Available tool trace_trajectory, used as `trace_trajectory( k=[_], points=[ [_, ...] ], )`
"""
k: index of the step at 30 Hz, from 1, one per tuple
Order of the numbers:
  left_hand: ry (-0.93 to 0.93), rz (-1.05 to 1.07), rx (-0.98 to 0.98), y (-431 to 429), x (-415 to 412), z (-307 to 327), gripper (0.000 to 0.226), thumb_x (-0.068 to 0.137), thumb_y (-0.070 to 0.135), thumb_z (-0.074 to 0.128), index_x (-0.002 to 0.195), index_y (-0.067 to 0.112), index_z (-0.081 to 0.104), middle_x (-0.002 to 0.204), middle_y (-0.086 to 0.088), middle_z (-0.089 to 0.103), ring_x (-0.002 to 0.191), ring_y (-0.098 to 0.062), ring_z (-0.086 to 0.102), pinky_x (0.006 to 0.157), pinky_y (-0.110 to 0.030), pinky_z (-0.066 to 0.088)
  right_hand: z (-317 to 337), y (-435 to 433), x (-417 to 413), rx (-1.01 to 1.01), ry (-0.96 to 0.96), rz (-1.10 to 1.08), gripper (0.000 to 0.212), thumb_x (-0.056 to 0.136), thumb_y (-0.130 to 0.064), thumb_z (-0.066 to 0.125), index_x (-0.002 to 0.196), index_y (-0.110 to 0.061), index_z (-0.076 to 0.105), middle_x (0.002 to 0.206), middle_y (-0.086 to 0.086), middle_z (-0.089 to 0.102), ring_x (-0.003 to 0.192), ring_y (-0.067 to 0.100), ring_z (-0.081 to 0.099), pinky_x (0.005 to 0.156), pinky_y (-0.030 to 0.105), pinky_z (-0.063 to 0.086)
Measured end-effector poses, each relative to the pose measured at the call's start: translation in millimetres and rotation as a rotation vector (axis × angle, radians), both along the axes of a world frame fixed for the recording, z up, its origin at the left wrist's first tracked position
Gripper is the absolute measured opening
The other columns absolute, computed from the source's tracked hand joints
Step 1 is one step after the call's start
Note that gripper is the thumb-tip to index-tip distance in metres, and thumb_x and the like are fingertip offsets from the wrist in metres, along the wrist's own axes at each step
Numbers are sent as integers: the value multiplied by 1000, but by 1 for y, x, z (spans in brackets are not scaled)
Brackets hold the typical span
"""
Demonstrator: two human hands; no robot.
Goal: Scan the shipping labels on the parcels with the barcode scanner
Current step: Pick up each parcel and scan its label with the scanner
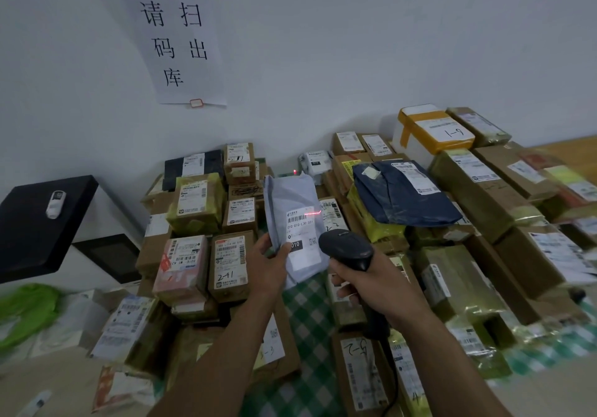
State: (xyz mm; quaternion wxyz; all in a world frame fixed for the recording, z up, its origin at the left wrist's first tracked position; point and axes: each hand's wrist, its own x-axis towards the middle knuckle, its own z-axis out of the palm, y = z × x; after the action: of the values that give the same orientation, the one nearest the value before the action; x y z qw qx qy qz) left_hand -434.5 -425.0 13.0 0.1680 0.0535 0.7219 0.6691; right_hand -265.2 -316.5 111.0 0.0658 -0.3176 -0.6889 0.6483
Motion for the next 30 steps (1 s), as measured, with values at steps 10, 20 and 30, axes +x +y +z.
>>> trace_trajectory(
  k=[10,20,30],
  points=[
    [-11,0,-38,-2,0,-12,34,91,13,77,124,16,68,115,4,70,106,-17,67,72,-18,57,-1,1,1,-22,-32,10,24,98,-28,73,118,-37,64,89,7,79,74,19,74,70,30,59],
    [-56,-23,-80,0,-3,-21,37,90,23,80,125,19,67,123,3,71,108,-18,68,91,-44,61,-8,10,5,-65,-20,-68,23,97,-25,74,118,-33,68,94,1,81,80,24,78,73,36,60],
    [-133,-342,-383,15,54,-87,40,101,22,64,139,18,50,129,3,63,113,-20,65,88,-32,55,-24,25,30,-12,-63,-221,6,98,-21,73,96,-27,73,99,25,72,74,31,65,63,37,51]
  ],
)
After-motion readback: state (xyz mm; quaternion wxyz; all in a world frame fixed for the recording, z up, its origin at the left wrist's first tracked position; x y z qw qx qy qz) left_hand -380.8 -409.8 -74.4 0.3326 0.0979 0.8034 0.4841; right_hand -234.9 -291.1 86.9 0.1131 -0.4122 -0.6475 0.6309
